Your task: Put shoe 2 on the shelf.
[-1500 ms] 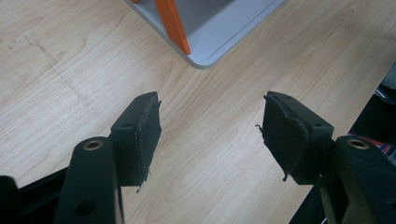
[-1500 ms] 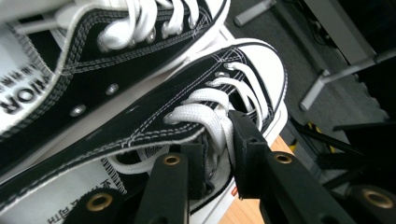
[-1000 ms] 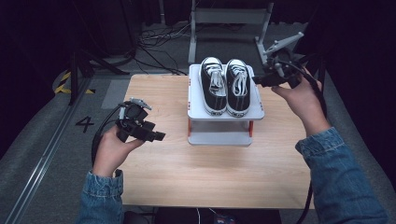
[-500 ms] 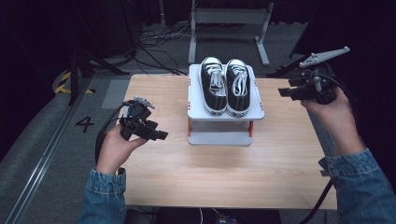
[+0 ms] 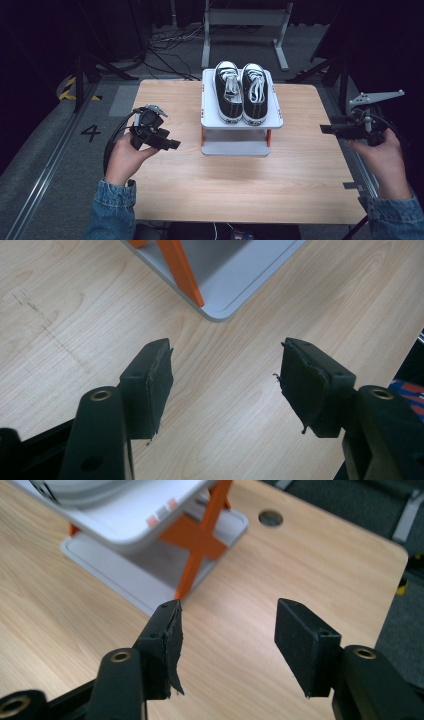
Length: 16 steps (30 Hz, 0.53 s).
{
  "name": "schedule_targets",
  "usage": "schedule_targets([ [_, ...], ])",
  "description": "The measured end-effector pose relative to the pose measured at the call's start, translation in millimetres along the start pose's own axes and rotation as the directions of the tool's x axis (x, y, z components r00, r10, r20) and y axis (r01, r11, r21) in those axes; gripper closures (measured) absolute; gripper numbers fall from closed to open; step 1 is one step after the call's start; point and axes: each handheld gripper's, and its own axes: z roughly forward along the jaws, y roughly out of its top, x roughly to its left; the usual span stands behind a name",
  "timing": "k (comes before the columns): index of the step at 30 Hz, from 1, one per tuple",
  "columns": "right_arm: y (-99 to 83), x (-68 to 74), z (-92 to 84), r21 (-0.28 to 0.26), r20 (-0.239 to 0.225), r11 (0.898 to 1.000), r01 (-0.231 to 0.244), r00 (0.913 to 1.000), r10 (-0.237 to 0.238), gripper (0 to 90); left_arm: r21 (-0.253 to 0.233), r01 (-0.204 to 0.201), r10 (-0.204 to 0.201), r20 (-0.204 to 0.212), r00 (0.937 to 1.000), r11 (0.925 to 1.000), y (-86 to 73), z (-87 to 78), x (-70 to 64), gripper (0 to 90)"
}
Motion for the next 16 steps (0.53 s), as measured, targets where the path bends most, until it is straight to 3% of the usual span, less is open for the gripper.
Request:
schedule_targets([
  [6, -31.0, -11.1, 18.2, 0.010, -0.055, 0.997, -0.072, 0.9958, 0.073, 45.8, -0.005, 0.008, -0.008, 0.001, 1.0000, 1.0000, -2.4, -1.4, -1.0, 38.3],
  [7, -33.4, -13.7, 22.6, 0.036, -0.068, 0.996, -0.084, 0.9939, 0.087, 44.6, -0.008, 0.005, -0.005, 0.002, 1.0000, 1.0000, -2.6, -1.6, -0.6, 38.3],
  [8, -35.5, -15.4, 26.2, 0.065, -0.076, 0.994, -0.087, 0.9929, 0.092, 44.5, -0.007, 0.006, -0.006, 0.004, 1.0000, 1.0000, -2.9, -1.8, -0.3, 38.3],
  [11, -42.1, -18.1, 33.6, 0.088, -0.082, 0.992, -0.094, 0.9915, 0.101, 44.3, -0.007, 0.011, -0.011, 0.002, 0.9999, 0.9999, -3.5, -2.0, 0.5, 38.3],
  [16, -42.9, -17.5, 35.5, 0.085, -0.080, 0.992, -0.089, 0.9922, 0.095, 40.8, -0.008, 0.006, -0.006, 0.000, 1.0000, 0.9999, -4.0, -2.9, 0.7, 38.2],
])
